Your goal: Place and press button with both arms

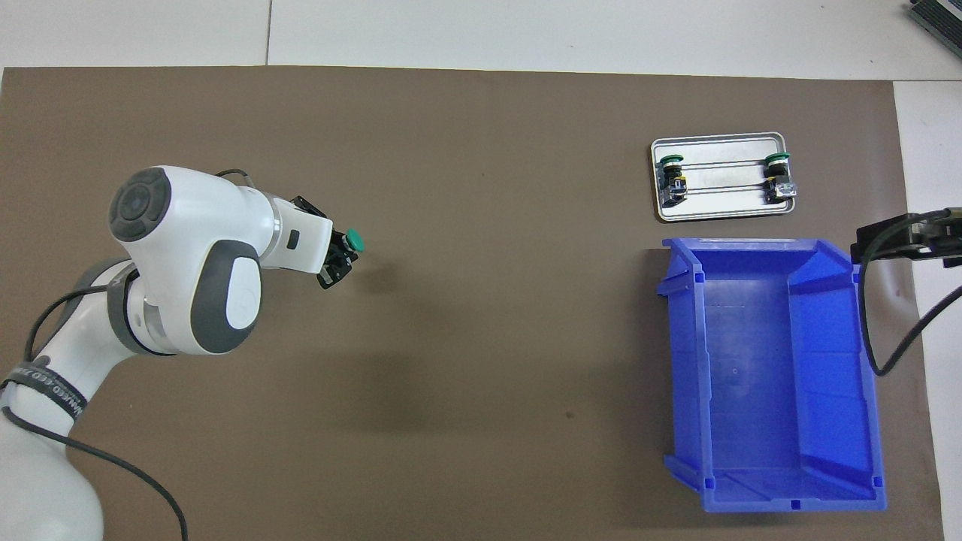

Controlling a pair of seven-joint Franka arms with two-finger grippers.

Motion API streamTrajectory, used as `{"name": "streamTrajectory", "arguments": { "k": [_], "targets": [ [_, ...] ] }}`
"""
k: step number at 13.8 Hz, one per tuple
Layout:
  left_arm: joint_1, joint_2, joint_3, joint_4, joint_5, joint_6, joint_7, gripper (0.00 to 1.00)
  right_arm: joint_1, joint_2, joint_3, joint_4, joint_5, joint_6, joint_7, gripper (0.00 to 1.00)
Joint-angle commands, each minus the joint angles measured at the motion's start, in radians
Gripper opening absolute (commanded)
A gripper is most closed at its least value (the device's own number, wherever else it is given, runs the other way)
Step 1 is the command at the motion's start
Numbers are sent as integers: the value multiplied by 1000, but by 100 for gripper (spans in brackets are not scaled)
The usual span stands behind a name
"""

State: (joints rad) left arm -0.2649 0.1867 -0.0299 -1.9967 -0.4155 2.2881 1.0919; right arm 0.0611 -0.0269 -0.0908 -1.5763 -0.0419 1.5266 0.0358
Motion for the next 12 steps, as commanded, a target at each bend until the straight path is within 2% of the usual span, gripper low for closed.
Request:
{"name": "streamTrajectory", "arguments": {
  "k": [1, 6, 10, 12],
  "targets": [
    [79, -33, -10, -19, -121, -68, 136, 6, -4, -7, 5, -7, 11, -11, 12, 100],
    [159, -62, -8, -62, -345, -91, 319, 6, -3, -7, 5, -7, 11, -13, 12, 100],
    [194, -101, -4, -148, -500, -78, 489, 4, -4, -7, 5, -7, 11, -13, 13, 100],
    [214, -124, -4, -198, -616, -70, 580, 4, -4, -7, 5, -7, 11, -13, 12, 100]
  ]
}}
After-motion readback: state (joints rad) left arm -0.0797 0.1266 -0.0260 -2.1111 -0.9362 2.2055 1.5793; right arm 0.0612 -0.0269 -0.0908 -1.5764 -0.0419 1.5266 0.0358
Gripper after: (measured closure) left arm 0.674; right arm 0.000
